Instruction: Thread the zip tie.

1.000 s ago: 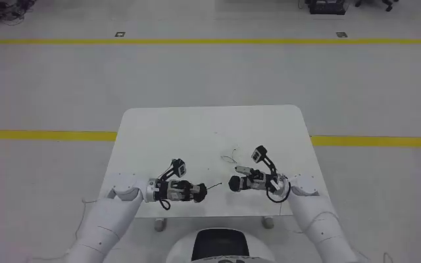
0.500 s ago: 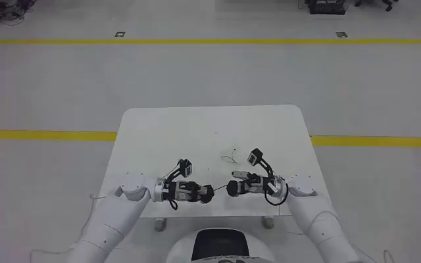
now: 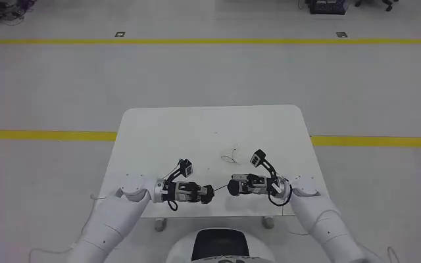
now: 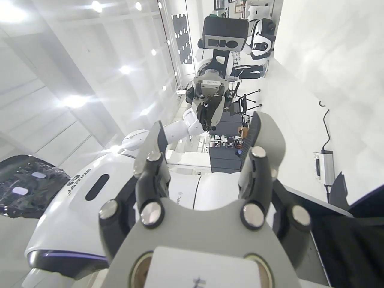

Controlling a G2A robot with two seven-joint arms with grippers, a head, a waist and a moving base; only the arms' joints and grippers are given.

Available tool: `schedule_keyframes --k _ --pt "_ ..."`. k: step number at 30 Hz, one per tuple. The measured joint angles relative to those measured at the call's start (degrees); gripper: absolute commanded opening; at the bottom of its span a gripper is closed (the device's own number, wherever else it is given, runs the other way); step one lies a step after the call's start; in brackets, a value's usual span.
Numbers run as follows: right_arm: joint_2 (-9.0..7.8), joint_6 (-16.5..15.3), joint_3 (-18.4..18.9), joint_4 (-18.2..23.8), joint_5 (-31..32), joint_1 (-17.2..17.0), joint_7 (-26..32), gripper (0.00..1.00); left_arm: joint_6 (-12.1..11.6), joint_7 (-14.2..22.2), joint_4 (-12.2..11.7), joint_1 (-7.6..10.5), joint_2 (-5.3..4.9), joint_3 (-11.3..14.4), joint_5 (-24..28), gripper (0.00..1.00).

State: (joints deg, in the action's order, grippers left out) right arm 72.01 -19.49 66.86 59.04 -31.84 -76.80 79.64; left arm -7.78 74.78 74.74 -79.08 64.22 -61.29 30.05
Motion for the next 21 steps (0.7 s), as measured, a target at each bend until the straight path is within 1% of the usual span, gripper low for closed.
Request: schedule_keyframes --k 2,5,8,10,11,12,14,19,21 --pt "-0.28 0.0 -0.7 0.1 -0.3 0.1 0.0 0.24 -0.1 -0.1 -0.1 0.00 -0.14 0.1 0.2 0.00" --pt "-0.62 0.0 -1.8 0.4 -0.7 0.3 0.0 0.24 -0.1 -0.2 -0.1 0.07 -0.32 0.4 0.4 0.00" --pt "-0.96 0.0 -2.8 0.5 -1.1 0.6 0.0 0.20 -0.2 -0.2 -0.1 0.17 -0.48 0.7 0.8 0.00" --pt "-1.18 0.0 -3.3 0.5 -1.3 0.7 0.0 0.15 -0.3 -0.2 -0.1 0.26 -0.59 0.9 0.9 0.00" --pt "-1.27 0.0 -3.5 0.5 -1.4 0.8 0.0 0.09 -0.3 -0.2 -0.1 0.29 -0.63 1.0 1.0 0.00" --pt "-1.35 0.0 -3.6 0.5 -1.6 0.9 0.0 0.07 -0.3 -0.3 -0.1 0.31 -0.68 1.1 1.0 0.00" --pt "-1.54 0.0 -3.9 0.5 -1.8 1.0 0.0 0.11 -0.3 -0.4 -0.2 0.41 -0.77 1.4 1.1 0.00" --pt "-1.87 0.0 -4.3 0.4 -2.3 1.2 0.0 0.14 -0.3 -0.5 -0.1 0.64 -1.02 2.0 1.3 0.00" --pt "-1.94 0.0 -4.5 0.4 -2.4 1.2 0.0 0.19 -0.3 -0.5 -0.2 0.73 -1.11 2.2 1.4 0.00"
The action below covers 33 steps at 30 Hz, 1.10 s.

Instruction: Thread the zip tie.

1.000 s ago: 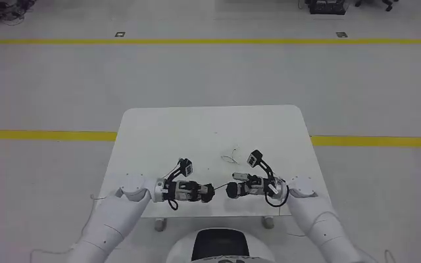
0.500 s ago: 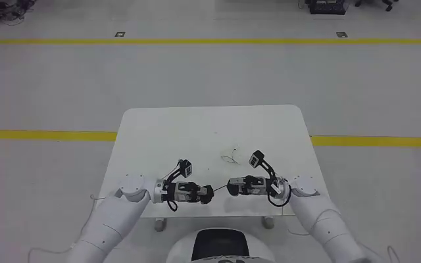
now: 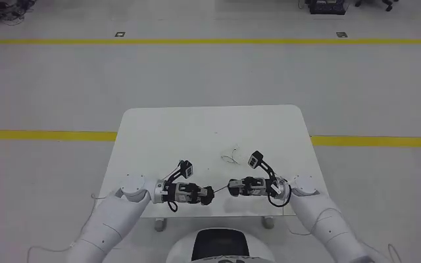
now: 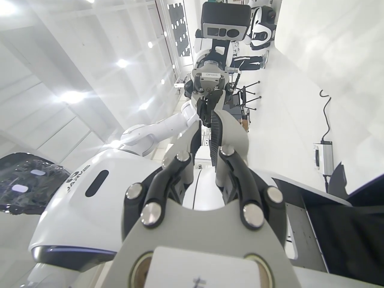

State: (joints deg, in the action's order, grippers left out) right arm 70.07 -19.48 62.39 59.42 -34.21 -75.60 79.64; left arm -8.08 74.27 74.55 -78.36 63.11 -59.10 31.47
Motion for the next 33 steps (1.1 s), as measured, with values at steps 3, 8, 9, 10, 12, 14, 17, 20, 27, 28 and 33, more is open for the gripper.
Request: schedule_keyframes --k 3,8,9,10,12,14,17,20,27,28,33 --pt "-0.10 0.0 -0.2 0.0 -0.3 0.1 0.0 0.20 0.1 -0.1 -0.1 0.12 -0.16 0.2 0.1 0.00" --pt "-0.19 0.0 -0.5 -0.3 -0.5 0.4 0.0 0.17 0.1 -0.1 0.0 0.31 -0.43 0.8 0.3 0.00" --pt "-0.19 0.0 -0.6 -0.3 -0.5 0.4 0.0 0.17 0.1 -0.1 0.1 0.33 -0.47 0.9 0.3 0.00" --pt "-0.19 0.0 -0.8 -0.4 -0.5 0.5 0.0 0.17 0.0 0.0 0.1 0.36 -0.53 1.1 0.3 0.00" --pt "-0.18 0.0 -0.9 -0.5 -0.5 0.6 0.0 0.18 0.1 0.0 0.2 0.43 -0.61 1.3 0.3 0.00" --pt "-0.17 0.0 -1.0 -0.7 -0.6 0.7 0.0 0.19 0.2 -0.2 0.1 0.55 -0.69 1.6 0.3 0.00" --pt "-0.15 0.0 -1.2 -0.8 -0.7 0.8 0.0 0.19 0.3 -0.3 0.1 0.74 -0.80 2.0 0.5 0.00" --pt "-0.15 0.0 -1.4 -0.9 -0.7 0.9 0.0 0.08 0.2 -0.4 0.1 0.91 -0.91 2.3 0.6 0.00" --pt "-0.16 0.0 -1.5 -1.3 -0.2 1.1 0.0 0.00 0.2 -0.9 -0.1 1.23 -1.18 3.0 1.0 0.00" --pt "-0.15 0.0 -1.5 -1.3 -0.2 1.2 0.0 0.00 0.1 -1.1 -0.1 1.27 -1.23 3.0 1.0 0.00" --pt "-0.05 0.0 -1.4 -1.6 0.1 1.2 0.0 0.00 0.2 -2.4 -0.1 1.27 -1.44 3.2 1.2 1.00"
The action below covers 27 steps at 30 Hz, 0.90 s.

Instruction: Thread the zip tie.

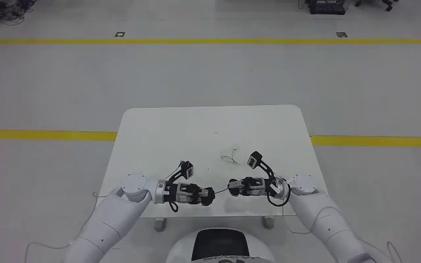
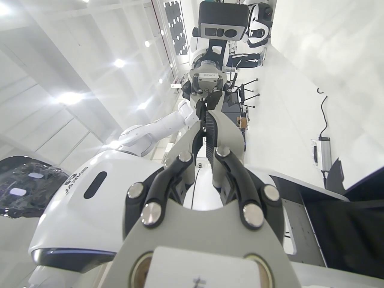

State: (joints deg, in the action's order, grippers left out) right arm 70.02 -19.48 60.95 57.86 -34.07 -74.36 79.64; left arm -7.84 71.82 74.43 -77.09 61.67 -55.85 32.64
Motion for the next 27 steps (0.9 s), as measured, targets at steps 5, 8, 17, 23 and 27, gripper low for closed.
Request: schedule_keyframes --k 5,8,17,23,27 --pt "0.16 0.0 0.3 -0.3 -0.1 0.1 0.0 0.00 0.6 -0.7 0.3 -0.15 -0.08 0.2 0.8 1.00" --pt "0.26 0.0 0.4 -0.4 -0.2 0.1 0.0 0.00 0.6 -0.7 0.3 -0.14 -0.08 0.2 0.7 1.00" --pt "0.36 0.0 1.0 -0.4 0.2 0.3 -0.1 0.00 0.6 -0.7 0.3 -0.14 -0.08 0.2 0.7 1.00" --pt "0.44 0.1 1.1 1.4 -1.7 -0.8 -1.8 0.00 0.6 -3.1 1.1 -0.39 0.16 1.4 0.5 1.00" --pt "0.45 0.0 2.0 1.8 -5.0 -1.6 -1.8 0.00 0.0 -5.6 1.6 0.16 0.65 3.4 0.1 1.00"
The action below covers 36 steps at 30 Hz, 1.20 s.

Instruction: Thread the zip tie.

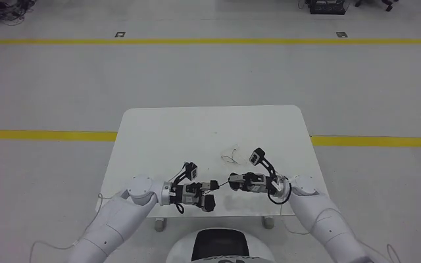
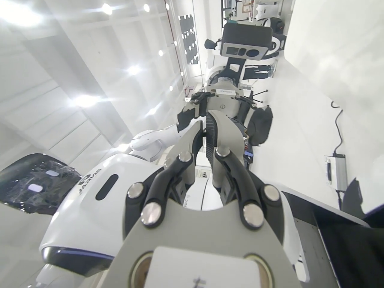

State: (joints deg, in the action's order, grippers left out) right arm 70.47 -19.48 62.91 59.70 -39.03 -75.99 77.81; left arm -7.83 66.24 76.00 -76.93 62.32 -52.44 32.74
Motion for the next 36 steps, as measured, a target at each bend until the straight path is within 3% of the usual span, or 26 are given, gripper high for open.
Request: schedule_keyframes --k 3,6,30,31,33,36 --pt "0.13 0.0 0.2 -0.3 -1.1 -0.2 0.7 0.00 -0.6 -2.7 -0.1 0.79 0.47 1.5 -0.6 1.00" --pt "0.19 0.0 -0.1 -0.8 -0.3 0.0 0.4 0.00 -2.9 -5.9 0.1 0.94 0.81 2.3 -1.3 1.00" --pt "0.30 0.0 -0.7 2.1 0.6 -1.5 -4.1 0.00 -1.7 -7.2 0.1 0.94 0.80 3.5 2.8 1.00" --pt "0.30 0.1 -0.8 2.0 0.9 -1.4 -4.2 0.00 -1.7 -7.2 0.0 1.00 0.78 3.5 2.9 0.98" --pt "0.27 0.3 -1.0 1.8 1.2 -1.3 -4.3 0.00 -1.9 -7.3 -0.1 1.06 0.74 3.6 2.8 0.82" --pt "0.18 0.7 -1.2 1.6 2.0 -1.0 -4.8 0.00 -2.2 -7.5 -0.4 1.05 0.65 3.5 2.9 0.50"
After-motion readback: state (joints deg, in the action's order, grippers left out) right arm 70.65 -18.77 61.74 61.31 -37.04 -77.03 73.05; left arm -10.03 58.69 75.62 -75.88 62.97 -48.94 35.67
